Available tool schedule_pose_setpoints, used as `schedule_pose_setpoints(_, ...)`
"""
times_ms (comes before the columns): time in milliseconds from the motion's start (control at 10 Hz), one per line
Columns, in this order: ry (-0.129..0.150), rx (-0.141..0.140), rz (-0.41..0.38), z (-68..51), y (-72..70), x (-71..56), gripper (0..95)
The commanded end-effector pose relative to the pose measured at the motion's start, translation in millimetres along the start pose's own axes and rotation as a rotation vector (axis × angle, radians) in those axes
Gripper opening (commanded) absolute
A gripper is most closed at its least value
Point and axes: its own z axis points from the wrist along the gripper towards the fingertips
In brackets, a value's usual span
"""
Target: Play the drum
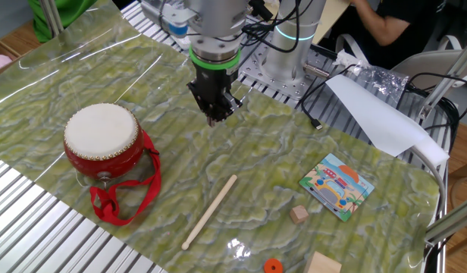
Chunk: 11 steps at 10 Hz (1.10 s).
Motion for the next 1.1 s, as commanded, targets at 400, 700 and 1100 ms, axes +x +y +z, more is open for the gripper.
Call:
schedule_pose_setpoints(400, -0.025, 0.013, -0.071, 15.7, 13.5, -10.7, 0.0)
schedule_pose_setpoints(700, -0.012, 0.010, -0.095, 25.3, 23.0, -14.0, 0.0)
schedule_pose_setpoints(1100, -0.014, 0.004, -0.094, 36.1, 33.3, -16.5, 0.0)
